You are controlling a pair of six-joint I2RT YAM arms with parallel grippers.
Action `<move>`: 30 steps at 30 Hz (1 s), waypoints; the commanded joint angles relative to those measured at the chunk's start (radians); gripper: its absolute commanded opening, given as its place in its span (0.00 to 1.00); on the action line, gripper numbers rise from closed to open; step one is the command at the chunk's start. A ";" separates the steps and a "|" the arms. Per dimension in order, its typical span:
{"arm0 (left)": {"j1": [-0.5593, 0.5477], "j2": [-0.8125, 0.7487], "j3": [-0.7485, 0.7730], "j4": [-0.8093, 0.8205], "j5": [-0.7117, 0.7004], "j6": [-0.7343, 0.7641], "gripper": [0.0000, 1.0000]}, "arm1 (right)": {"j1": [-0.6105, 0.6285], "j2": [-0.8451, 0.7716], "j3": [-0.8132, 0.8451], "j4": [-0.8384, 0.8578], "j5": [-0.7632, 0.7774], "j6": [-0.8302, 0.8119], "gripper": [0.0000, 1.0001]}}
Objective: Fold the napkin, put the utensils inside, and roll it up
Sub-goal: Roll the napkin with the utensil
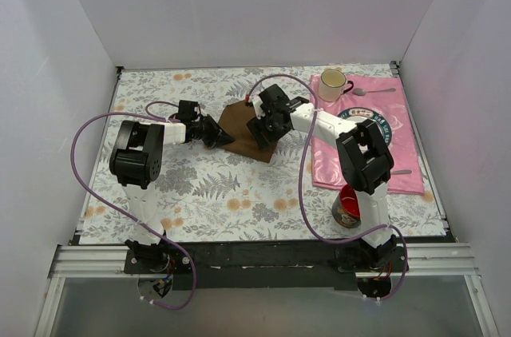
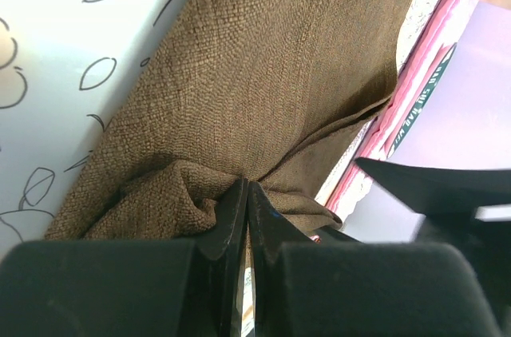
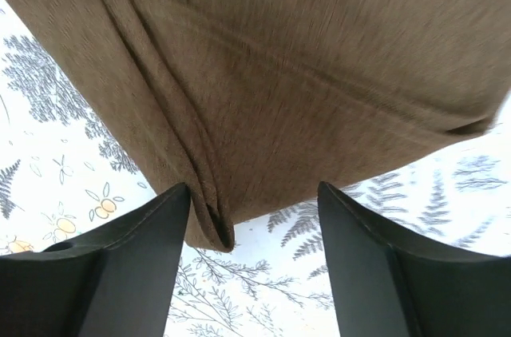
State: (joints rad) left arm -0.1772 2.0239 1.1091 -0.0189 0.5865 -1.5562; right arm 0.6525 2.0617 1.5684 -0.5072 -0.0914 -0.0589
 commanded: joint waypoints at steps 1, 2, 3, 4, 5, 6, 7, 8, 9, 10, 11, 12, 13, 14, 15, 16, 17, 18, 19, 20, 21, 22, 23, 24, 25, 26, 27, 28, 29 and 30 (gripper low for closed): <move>0.024 0.075 -0.028 -0.125 -0.174 0.065 0.00 | 0.053 -0.015 0.174 -0.106 0.085 -0.082 0.75; 0.024 0.075 -0.028 -0.125 -0.172 0.064 0.00 | 0.080 -0.020 0.183 -0.117 0.123 -0.102 0.77; 0.024 0.076 -0.028 -0.124 -0.172 0.064 0.00 | 0.094 -0.021 0.186 -0.113 0.137 -0.108 0.78; 0.024 0.076 -0.028 -0.124 -0.172 0.065 0.00 | 0.110 -0.026 0.193 -0.111 0.148 -0.114 0.79; 0.025 0.076 -0.028 -0.125 -0.171 0.064 0.00 | 0.136 -0.026 0.196 -0.113 0.151 -0.122 0.79; 0.024 0.076 -0.028 -0.125 -0.171 0.065 0.00 | 0.147 -0.026 0.199 -0.105 0.144 -0.125 0.79; 0.024 0.075 -0.029 -0.125 -0.169 0.065 0.00 | 0.156 -0.022 0.200 -0.097 0.133 -0.125 0.74; 0.024 0.075 -0.029 -0.124 -0.169 0.065 0.00 | 0.167 -0.017 0.200 -0.090 0.102 -0.127 0.68; 0.024 0.073 -0.029 -0.124 -0.169 0.065 0.00 | 0.170 -0.009 0.200 -0.082 0.096 -0.124 0.61; 0.024 0.073 -0.029 -0.125 -0.169 0.065 0.00 | 0.170 0.006 0.202 -0.073 0.069 -0.122 0.54; 0.024 0.075 -0.029 -0.124 -0.169 0.065 0.00 | 0.170 0.015 0.209 -0.068 0.058 -0.121 0.54; 0.024 0.073 -0.029 -0.124 -0.169 0.067 0.00 | 0.170 0.026 0.212 -0.064 0.058 -0.125 0.53; 0.024 0.072 -0.029 -0.125 -0.171 0.067 0.00 | 0.168 0.043 0.213 -0.056 0.055 -0.131 0.53; 0.024 0.071 -0.029 -0.125 -0.169 0.067 0.00 | 0.170 0.052 0.214 -0.057 0.047 -0.137 0.53; 0.024 0.071 -0.028 -0.127 -0.171 0.068 0.00 | 0.170 0.061 0.220 -0.056 0.039 -0.142 0.53; 0.025 0.071 -0.026 -0.128 -0.171 0.068 0.00 | 0.170 0.075 0.220 -0.056 0.038 -0.150 0.52; 0.024 0.071 -0.025 -0.130 -0.171 0.068 0.00 | 0.170 0.081 0.220 -0.050 0.030 -0.154 0.52; 0.025 0.071 -0.025 -0.130 -0.169 0.068 0.00 | 0.168 0.086 0.213 -0.045 0.027 -0.159 0.52; 0.025 0.071 -0.025 -0.131 -0.169 0.068 0.00 | 0.170 0.089 0.208 -0.037 0.027 -0.165 0.51; 0.024 0.071 -0.022 -0.131 -0.169 0.068 0.00 | 0.170 0.090 0.200 -0.028 0.027 -0.171 0.50; 0.025 0.071 -0.022 -0.130 -0.169 0.068 0.00 | 0.168 0.092 0.191 -0.022 0.028 -0.176 0.50; 0.025 0.073 -0.022 -0.130 -0.168 0.068 0.00 | 0.170 0.094 0.185 -0.017 0.035 -0.183 0.50; 0.025 0.075 -0.020 -0.130 -0.168 0.068 0.00 | 0.170 0.094 0.182 -0.005 0.039 -0.186 0.50; 0.025 0.075 -0.020 -0.130 -0.166 0.068 0.00 | 0.170 0.094 0.176 0.002 0.038 -0.193 0.51; 0.025 0.075 -0.020 -0.130 -0.165 0.068 0.00 | 0.170 0.095 0.161 0.015 0.038 -0.197 0.52; 0.025 0.075 -0.022 -0.131 -0.165 0.070 0.00 | 0.168 0.100 0.159 0.019 0.039 -0.208 0.53; 0.025 0.075 -0.022 -0.130 -0.163 0.070 0.00 | 0.170 0.104 0.157 0.018 0.044 -0.213 0.54; 0.025 0.073 -0.022 -0.131 -0.165 0.071 0.00 | 0.170 0.113 0.151 0.016 0.044 -0.217 0.55; 0.025 0.072 -0.022 -0.134 -0.166 0.074 0.00 | 0.168 0.118 0.147 0.013 0.038 -0.225 0.56; 0.025 0.071 -0.019 -0.136 -0.166 0.074 0.00 | 0.170 0.117 0.136 0.015 0.036 -0.226 0.57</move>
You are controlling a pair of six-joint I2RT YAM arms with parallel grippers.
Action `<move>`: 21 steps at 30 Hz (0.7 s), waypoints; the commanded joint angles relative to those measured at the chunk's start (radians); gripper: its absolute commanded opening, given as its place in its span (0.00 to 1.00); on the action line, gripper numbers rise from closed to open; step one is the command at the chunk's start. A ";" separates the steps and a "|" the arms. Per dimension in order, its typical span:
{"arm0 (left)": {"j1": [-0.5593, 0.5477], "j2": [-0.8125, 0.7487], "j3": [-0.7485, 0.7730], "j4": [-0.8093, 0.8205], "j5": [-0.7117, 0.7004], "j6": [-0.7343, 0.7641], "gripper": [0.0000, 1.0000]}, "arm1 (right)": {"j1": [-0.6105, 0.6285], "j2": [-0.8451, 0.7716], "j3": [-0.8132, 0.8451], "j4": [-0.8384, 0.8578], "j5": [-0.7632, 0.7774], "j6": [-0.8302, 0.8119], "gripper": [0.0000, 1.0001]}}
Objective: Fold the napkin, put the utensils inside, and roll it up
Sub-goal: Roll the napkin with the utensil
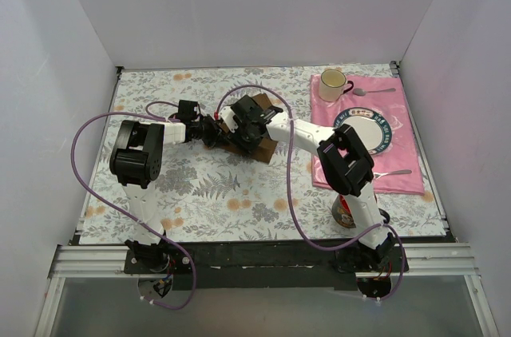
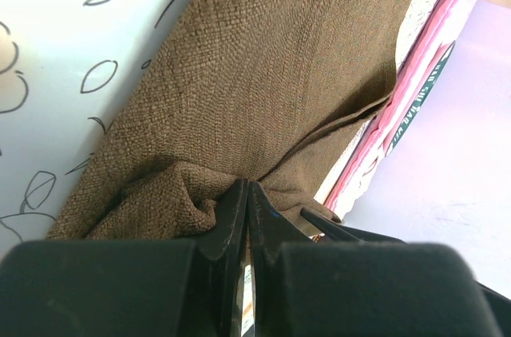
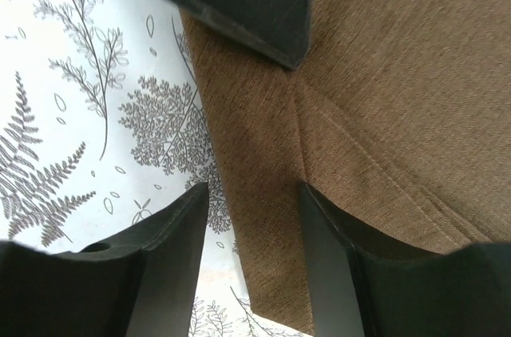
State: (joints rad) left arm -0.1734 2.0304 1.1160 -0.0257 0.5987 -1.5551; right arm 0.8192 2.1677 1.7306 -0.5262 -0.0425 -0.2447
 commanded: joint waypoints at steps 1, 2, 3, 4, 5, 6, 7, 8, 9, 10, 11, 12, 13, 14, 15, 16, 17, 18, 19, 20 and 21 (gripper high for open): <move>0.022 0.063 -0.024 -0.131 -0.178 0.073 0.00 | 0.003 0.009 -0.038 0.055 -0.016 -0.044 0.58; 0.023 0.062 -0.022 -0.132 -0.175 0.073 0.00 | 0.003 0.007 -0.067 0.063 -0.022 -0.044 0.58; 0.023 0.065 -0.022 -0.131 -0.175 0.075 0.00 | 0.001 0.006 -0.080 0.071 -0.026 -0.042 0.58; 0.023 0.067 -0.018 -0.135 -0.174 0.075 0.00 | 0.003 0.009 -0.089 0.081 -0.031 -0.041 0.58; 0.023 0.067 -0.015 -0.135 -0.172 0.075 0.00 | 0.001 0.009 -0.101 0.083 -0.034 -0.039 0.58; 0.023 0.067 -0.013 -0.138 -0.171 0.078 0.00 | 0.003 0.011 -0.108 0.081 -0.036 -0.036 0.59; 0.025 0.068 -0.010 -0.141 -0.172 0.081 0.00 | 0.005 0.012 -0.114 0.087 -0.034 -0.034 0.59; 0.025 0.068 -0.008 -0.144 -0.171 0.082 0.00 | 0.005 0.012 -0.133 0.094 -0.024 -0.031 0.60; 0.026 0.067 -0.007 -0.149 -0.168 0.084 0.00 | 0.005 0.012 -0.144 0.103 -0.017 -0.030 0.61; 0.028 0.068 -0.001 -0.151 -0.166 0.087 0.00 | 0.005 0.012 -0.155 0.112 -0.004 -0.031 0.62; 0.029 0.068 0.002 -0.154 -0.162 0.090 0.00 | 0.005 0.018 -0.164 0.123 0.006 -0.028 0.62; 0.029 0.068 0.007 -0.161 -0.159 0.092 0.00 | 0.005 0.030 -0.167 0.123 0.013 -0.024 0.61; 0.031 0.067 0.014 -0.166 -0.158 0.098 0.00 | 0.005 0.041 -0.163 0.117 0.026 -0.012 0.53; 0.031 0.067 0.019 -0.168 -0.155 0.101 0.00 | 0.005 0.049 -0.164 0.109 0.035 -0.002 0.51; 0.031 0.064 0.022 -0.175 -0.155 0.102 0.00 | 0.006 0.055 -0.180 0.111 0.036 0.007 0.49; 0.032 0.060 0.024 -0.178 -0.155 0.104 0.00 | 0.014 0.061 -0.192 0.117 0.082 0.021 0.42; 0.032 0.057 0.028 -0.178 -0.157 0.110 0.00 | 0.018 0.064 -0.204 0.124 0.093 0.027 0.40; 0.034 0.053 0.031 -0.186 -0.157 0.113 0.00 | 0.023 0.066 -0.218 0.135 0.107 0.039 0.35; 0.035 0.047 0.031 -0.187 -0.158 0.113 0.00 | 0.034 0.072 -0.232 0.135 0.125 0.047 0.29; 0.035 0.044 0.033 -0.187 -0.152 0.110 0.00 | 0.041 0.075 -0.239 0.137 0.139 0.067 0.29; 0.037 0.031 0.034 -0.189 -0.149 0.106 0.00 | 0.047 0.080 -0.246 0.141 0.147 0.076 0.28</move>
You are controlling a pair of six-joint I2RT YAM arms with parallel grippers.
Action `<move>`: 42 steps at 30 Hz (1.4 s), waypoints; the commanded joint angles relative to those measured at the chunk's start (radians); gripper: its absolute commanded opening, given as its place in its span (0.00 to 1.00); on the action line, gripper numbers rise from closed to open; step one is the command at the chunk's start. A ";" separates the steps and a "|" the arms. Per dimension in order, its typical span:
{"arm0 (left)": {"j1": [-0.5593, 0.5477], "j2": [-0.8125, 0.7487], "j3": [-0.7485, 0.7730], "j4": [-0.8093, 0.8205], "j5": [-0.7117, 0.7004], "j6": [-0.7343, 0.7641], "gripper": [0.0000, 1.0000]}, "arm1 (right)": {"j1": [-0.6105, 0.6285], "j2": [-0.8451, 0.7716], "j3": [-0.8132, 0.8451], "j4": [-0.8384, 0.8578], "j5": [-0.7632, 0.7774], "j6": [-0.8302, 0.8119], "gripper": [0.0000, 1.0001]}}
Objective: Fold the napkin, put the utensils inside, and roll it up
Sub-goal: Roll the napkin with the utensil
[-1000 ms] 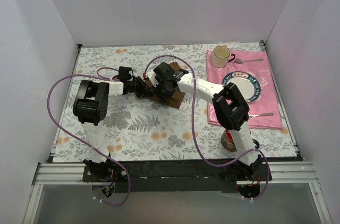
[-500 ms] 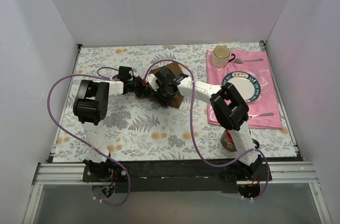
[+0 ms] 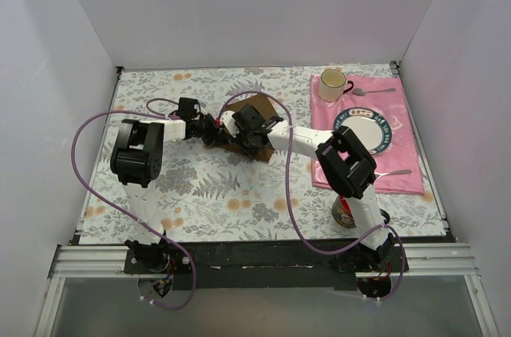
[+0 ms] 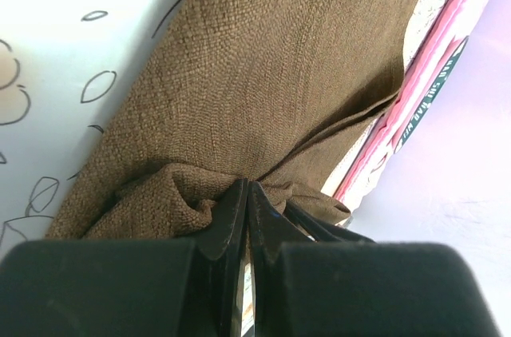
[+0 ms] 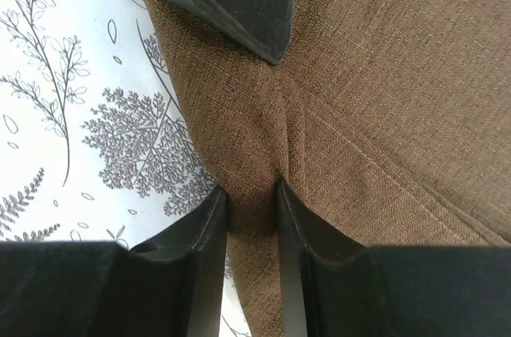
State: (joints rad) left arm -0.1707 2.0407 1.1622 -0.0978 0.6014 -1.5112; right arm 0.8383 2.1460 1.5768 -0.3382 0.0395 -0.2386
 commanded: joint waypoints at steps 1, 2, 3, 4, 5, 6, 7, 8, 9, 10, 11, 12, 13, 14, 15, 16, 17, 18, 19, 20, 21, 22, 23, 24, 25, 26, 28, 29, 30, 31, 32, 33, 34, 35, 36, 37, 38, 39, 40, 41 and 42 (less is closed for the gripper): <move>0.034 0.013 -0.010 -0.115 -0.144 0.059 0.00 | 0.042 0.104 -0.104 -0.042 0.075 0.076 0.25; 0.034 0.007 -0.007 -0.115 -0.140 0.055 0.00 | 0.047 0.107 -0.106 -0.044 0.077 0.100 0.24; 0.034 -0.002 0.002 -0.115 -0.140 0.048 0.00 | 0.050 0.120 -0.101 -0.057 0.070 0.114 0.22; 0.034 -0.022 0.010 -0.118 -0.141 0.046 0.00 | 0.057 0.123 -0.094 -0.070 0.045 0.134 0.19; 0.036 -0.034 0.020 -0.126 -0.161 0.046 0.00 | 0.058 0.126 -0.078 -0.079 0.027 0.157 0.17; 0.036 -0.048 0.049 -0.150 -0.175 0.054 0.00 | 0.058 0.126 -0.074 -0.085 0.001 0.204 0.15; 0.036 -0.080 0.065 -0.163 -0.196 0.058 0.02 | 0.059 0.121 -0.070 -0.091 -0.038 0.226 0.11; 0.037 -0.097 0.082 -0.177 -0.240 0.063 0.09 | 0.059 0.120 -0.060 -0.096 -0.088 0.232 0.10; 0.040 -0.117 0.093 -0.193 -0.262 0.065 0.14 | 0.059 0.120 -0.054 -0.102 -0.117 0.298 0.08; 0.042 -0.140 0.109 -0.195 -0.281 0.066 0.19 | 0.059 0.123 -0.046 -0.119 -0.174 0.317 0.06; 0.042 -0.175 0.119 -0.203 -0.297 0.069 0.32 | 0.059 0.123 -0.028 -0.119 -0.209 0.335 0.04; 0.042 -0.194 0.128 -0.221 -0.327 0.074 0.35 | 0.059 0.124 -0.024 -0.116 -0.239 0.352 0.03; 0.042 -0.207 0.148 -0.238 -0.337 0.085 0.38 | 0.059 0.123 -0.017 -0.117 -0.280 0.384 0.01; 0.042 -0.235 0.152 -0.250 -0.353 0.086 0.41 | 0.059 0.124 -0.011 -0.116 -0.303 0.398 0.01; 0.042 -0.250 0.152 -0.281 -0.383 0.086 0.50 | 0.058 0.127 0.003 -0.116 -0.322 0.412 0.01; 0.042 -0.269 0.148 -0.292 -0.405 0.086 0.53 | 0.056 0.129 0.006 -0.113 -0.361 0.445 0.01; 0.042 -0.290 0.124 -0.302 -0.429 0.074 0.57 | 0.053 0.129 0.005 -0.087 -0.387 0.461 0.01; 0.042 -0.325 0.111 -0.337 -0.452 0.066 0.61 | 0.048 0.133 -0.003 -0.067 -0.418 0.482 0.01; 0.042 -0.345 0.100 -0.358 -0.506 0.062 0.63 | 0.035 0.138 -0.006 -0.050 -0.479 0.501 0.01; 0.042 -0.362 0.071 -0.374 -0.521 0.062 0.63 | 0.027 0.143 -0.011 -0.035 -0.503 0.540 0.01; 0.042 -0.396 0.059 -0.419 -0.540 0.065 0.63 | 0.018 0.152 -0.015 -0.003 -0.527 0.553 0.01; 0.042 -0.413 0.044 -0.443 -0.557 0.065 0.63 | 0.007 0.153 -0.017 0.007 -0.549 0.565 0.01; 0.042 -0.431 0.018 -0.463 -0.558 0.072 0.63 | 0.001 0.153 -0.020 0.016 -0.559 0.582 0.01; 0.042 -0.476 -0.001 -0.508 -0.563 0.071 0.63 | -0.004 0.153 -0.021 0.036 -0.570 0.590 0.01; 0.042 -0.497 -0.022 -0.523 -0.558 0.060 0.63 | -0.014 0.155 -0.026 0.050 -0.598 0.602 0.01; 0.042 -0.525 -0.047 -0.533 -0.542 0.045 0.63 | -0.019 0.156 -0.026 0.060 -0.612 0.619 0.01; 0.040 -0.577 -0.114 -0.569 -0.510 -0.024 0.64 | -0.030 0.169 -0.009 0.062 -0.636 0.628 0.01; 0.040 -0.588 -0.136 -0.577 -0.474 -0.046 0.64 | -0.033 0.172 -0.009 0.067 -0.645 0.634 0.01; 0.040 -0.594 -0.156 -0.588 -0.463 -0.075 0.64 | -0.033 0.173 -0.008 0.076 -0.655 0.653 0.01; 0.037 -0.605 -0.167 -0.582 -0.457 -0.086 0.64 | -0.038 0.175 -0.006 0.086 -0.673 0.659 0.01; 0.036 -0.605 -0.174 -0.562 -0.448 -0.095 0.65 | -0.039 0.178 -0.006 0.094 -0.681 0.667 0.01; 0.036 -0.596 -0.176 -0.556 -0.442 -0.109 0.65 | -0.042 0.181 -0.005 0.100 -0.687 0.674 0.01; 0.034 -0.568 -0.171 -0.554 -0.434 -0.113 0.65 | -0.041 0.183 0.000 0.097 -0.690 0.677 0.01; 0.033 -0.548 -0.167 -0.550 -0.419 -0.119 0.65 | -0.042 0.189 0.008 0.096 -0.691 0.679 0.01; 0.033 -0.531 -0.162 -0.543 -0.405 -0.133 0.65 | -0.042 0.189 0.011 0.097 -0.697 0.685 0.01; 0.031 -0.516 -0.160 -0.536 -0.390 -0.142 0.65 | -0.044 0.190 0.009 0.106 -0.705 0.691 0.01; 0.028 -0.486 -0.160 -0.524 -0.375 -0.152 0.65 | -0.045 0.190 0.002 0.117 -0.714 0.700 0.01; 0.023 -0.473 -0.162 -0.514 -0.376 -0.158 0.64 | -0.045 0.187 -0.001 0.128 -0.719 0.711 0.01; 0.016 -0.456 -0.164 -0.508 -0.380 -0.170 0.63 | -0.045 0.190 0.000 0.130 -0.719 0.713 0.01; 0.014 -0.435 -0.162 -0.500 -0.381 -0.173 0.63 | -0.045 0.190 0.005 0.128 -0.719 0.716 0.01; 0.013 -0.422 -0.162 -0.499 -0.390 -0.176 0.62 | -0.045 0.190 0.005 0.131 -0.716 0.717 0.01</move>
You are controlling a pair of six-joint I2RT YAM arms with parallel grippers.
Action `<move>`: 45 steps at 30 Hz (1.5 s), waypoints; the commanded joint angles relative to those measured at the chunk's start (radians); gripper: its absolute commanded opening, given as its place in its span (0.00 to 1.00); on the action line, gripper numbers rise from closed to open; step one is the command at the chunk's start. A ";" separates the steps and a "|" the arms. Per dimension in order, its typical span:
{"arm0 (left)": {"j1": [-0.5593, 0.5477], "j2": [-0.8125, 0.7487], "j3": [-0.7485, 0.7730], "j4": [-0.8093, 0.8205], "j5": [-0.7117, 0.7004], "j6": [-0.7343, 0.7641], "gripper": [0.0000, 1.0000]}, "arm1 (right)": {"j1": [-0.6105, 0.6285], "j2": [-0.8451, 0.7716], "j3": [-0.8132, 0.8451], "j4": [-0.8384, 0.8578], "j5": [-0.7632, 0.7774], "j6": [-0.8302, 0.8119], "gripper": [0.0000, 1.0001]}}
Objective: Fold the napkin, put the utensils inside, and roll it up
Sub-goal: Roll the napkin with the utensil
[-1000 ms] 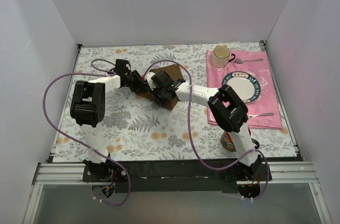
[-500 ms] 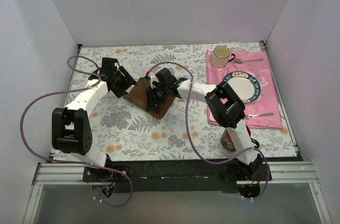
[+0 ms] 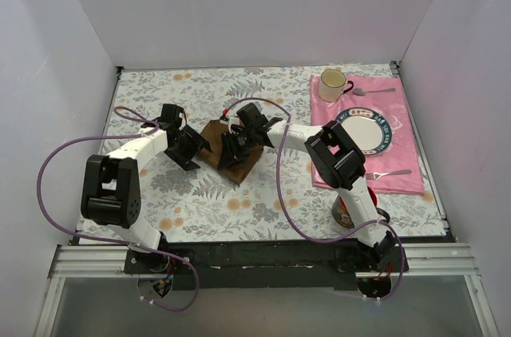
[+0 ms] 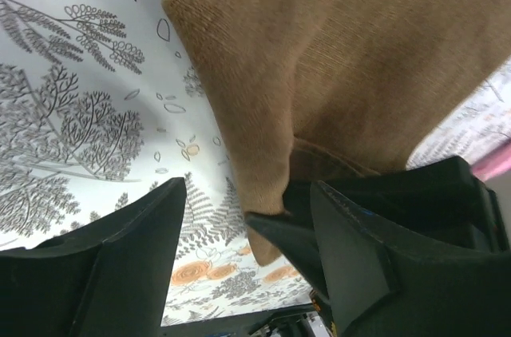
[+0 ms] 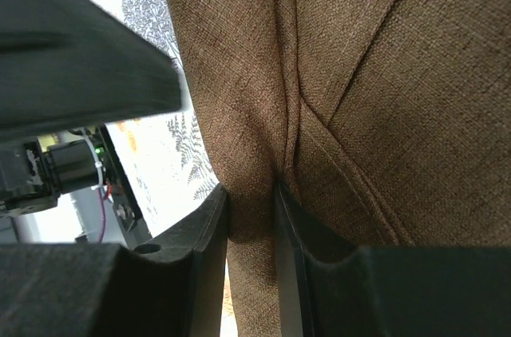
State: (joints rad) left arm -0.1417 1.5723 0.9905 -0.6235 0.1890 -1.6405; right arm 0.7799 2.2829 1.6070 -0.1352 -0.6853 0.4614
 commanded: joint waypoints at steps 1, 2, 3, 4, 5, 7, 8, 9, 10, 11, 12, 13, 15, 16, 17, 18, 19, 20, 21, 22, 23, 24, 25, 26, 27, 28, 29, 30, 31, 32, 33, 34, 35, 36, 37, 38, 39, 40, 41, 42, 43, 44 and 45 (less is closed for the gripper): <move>-0.021 0.055 0.011 0.030 0.023 -0.048 0.61 | 0.013 0.052 -0.027 -0.069 0.010 0.028 0.01; -0.022 0.067 0.010 0.028 0.020 -0.051 0.61 | 0.012 0.050 -0.028 -0.058 0.010 0.034 0.01; -0.022 0.071 0.005 0.027 0.012 -0.058 0.60 | 0.012 0.049 -0.036 -0.049 0.004 0.040 0.01; -0.024 0.075 0.002 0.028 0.004 -0.061 0.60 | 0.012 0.046 -0.042 -0.038 0.004 0.057 0.01; -0.025 0.078 -0.006 0.039 0.001 -0.065 0.60 | 0.013 0.043 -0.044 -0.029 0.003 0.065 0.01; -0.025 0.094 -0.006 0.042 -0.016 -0.067 0.57 | 0.012 0.041 -0.056 -0.003 -0.005 0.079 0.01; -0.025 0.100 -0.003 0.042 -0.026 -0.070 0.56 | 0.013 0.040 -0.056 -0.003 -0.005 0.080 0.01; -0.025 0.109 -0.003 0.044 -0.039 -0.074 0.55 | 0.015 0.038 -0.059 -0.001 -0.003 0.080 0.01; -0.025 0.114 -0.003 0.050 -0.043 -0.073 0.49 | 0.015 0.035 -0.070 0.002 -0.006 0.080 0.01; -0.025 0.121 -0.003 0.062 -0.049 -0.064 0.47 | 0.013 0.030 -0.074 0.005 -0.007 0.080 0.01; -0.025 0.127 -0.006 0.071 -0.057 -0.062 0.44 | 0.015 0.026 -0.079 0.014 -0.002 0.083 0.01; -0.025 0.149 -0.006 0.076 -0.072 -0.056 0.30 | 0.013 0.023 -0.091 0.022 -0.002 0.089 0.01; -0.025 0.181 0.016 0.059 -0.066 -0.024 0.21 | 0.016 0.010 -0.102 0.037 -0.011 0.095 0.01; -0.024 0.208 0.025 0.050 -0.063 -0.013 0.16 | 0.018 0.006 -0.104 0.037 -0.010 0.092 0.01; -0.024 0.215 0.034 0.035 -0.069 -0.004 0.05 | 0.019 0.000 -0.107 0.036 -0.010 0.088 0.01; -0.024 0.219 0.043 0.025 -0.074 0.013 0.02 | 0.022 -0.003 -0.105 0.031 -0.016 0.071 0.01; -0.022 0.222 0.048 0.016 -0.075 0.021 0.00 | 0.022 -0.006 -0.101 0.013 -0.017 0.057 0.02; -0.022 0.224 0.051 0.007 -0.071 0.027 0.00 | 0.024 -0.013 -0.082 -0.003 -0.020 0.031 0.08; -0.019 0.227 0.056 -0.001 -0.062 0.033 0.00 | 0.030 -0.016 -0.070 -0.021 -0.007 -0.025 0.13; -0.015 0.229 0.063 -0.024 -0.054 0.042 0.00 | 0.032 -0.019 -0.044 -0.053 0.010 -0.073 0.17; -0.013 0.236 0.069 -0.039 -0.046 0.044 0.00 | 0.036 -0.019 0.015 -0.151 0.032 -0.116 0.28; -0.013 0.239 0.076 -0.054 -0.042 0.044 0.00 | 0.048 -0.019 0.052 -0.199 0.090 -0.162 0.33; -0.013 0.242 0.083 -0.070 -0.037 0.044 0.00 | 0.056 -0.020 0.083 -0.257 0.137 -0.256 0.38; -0.013 0.244 0.083 -0.093 -0.034 0.042 0.00 | 0.077 -0.031 0.105 -0.329 0.192 -0.295 0.51; -0.013 0.246 0.083 -0.099 -0.020 0.042 0.00 | 0.088 -0.040 0.141 -0.354 0.286 -0.338 0.56; -0.012 0.247 0.088 -0.116 -0.017 0.042 0.00 | 0.099 -0.066 0.145 -0.363 0.327 -0.390 0.59; -0.012 0.250 0.092 -0.123 -0.014 0.044 0.00 | 0.119 -0.082 0.145 -0.368 0.369 -0.412 0.65; -0.010 0.253 0.096 -0.131 -0.011 0.045 0.00 | 0.130 -0.095 0.131 -0.360 0.442 -0.432 0.68; -0.009 0.253 0.100 -0.142 -0.007 0.047 0.00 | 0.142 -0.112 0.120 -0.350 0.479 -0.447 0.71; -0.006 0.256 0.106 -0.148 0.001 0.048 0.00 | 0.163 -0.137 0.110 -0.337 0.516 -0.486 0.75; -0.003 0.261 0.109 -0.154 0.006 0.048 0.00 | 0.176 -0.146 0.099 -0.321 0.586 -0.498 0.76; 0.007 0.264 0.111 -0.162 0.021 0.048 0.00 | 0.186 -0.158 0.082 -0.316 0.628 -0.512 0.77; 0.011 0.267 0.118 -0.166 0.023 0.051 0.00 | 0.212 -0.164 0.073 -0.310 0.671 -0.533 0.78; 0.014 0.270 0.123 -0.171 0.026 0.054 0.00 | 0.226 -0.169 0.055 -0.281 0.764 -0.544 0.78; 0.020 0.273 0.128 -0.182 0.026 0.057 0.00 | 0.237 -0.180 0.019 -0.262 0.806 -0.552 0.79; 0.024 0.273 0.131 -0.183 0.027 0.059 0.00 | 0.261 -0.183 -0.002 -0.245 0.840 -0.558 0.79; 0.030 0.275 0.132 -0.183 0.032 0.059 0.00 | 0.272 -0.187 -0.022 -0.219 0.889 -0.572 0.79; 0.033 0.279 0.134 -0.183 0.044 0.059 0.00 | 0.281 -0.189 -0.054 -0.177 0.909 -0.575 0.79; 0.034 0.282 0.135 -0.185 0.050 0.059 0.00 | 0.298 -0.185 -0.058 -0.166 0.931 -0.579 0.78; 0.036 0.285 0.140 -0.188 0.055 0.059 0.00 | 0.308 -0.178 -0.058 -0.162 0.967 -0.586 0.78; 0.036 0.288 0.140 -0.191 0.056 0.059 0.00 | 0.315 -0.163 -0.053 -0.165 0.977 -0.592 0.77; 0.036 0.288 0.140 -0.191 0.061 0.057 0.00 | 0.329 -0.157 -0.042 -0.170 1.007 -0.592 0.75; 0.036 0.290 0.140 -0.191 0.061 0.056 0.00 | 0.337 -0.155 -0.044 -0.164 1.014 -0.596 0.73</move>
State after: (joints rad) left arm -0.1173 1.8294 1.1290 -0.7334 0.2687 -1.5925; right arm 1.0855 2.1258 1.5711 -0.3393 0.1566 -0.0826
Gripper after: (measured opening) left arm 0.102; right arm 0.763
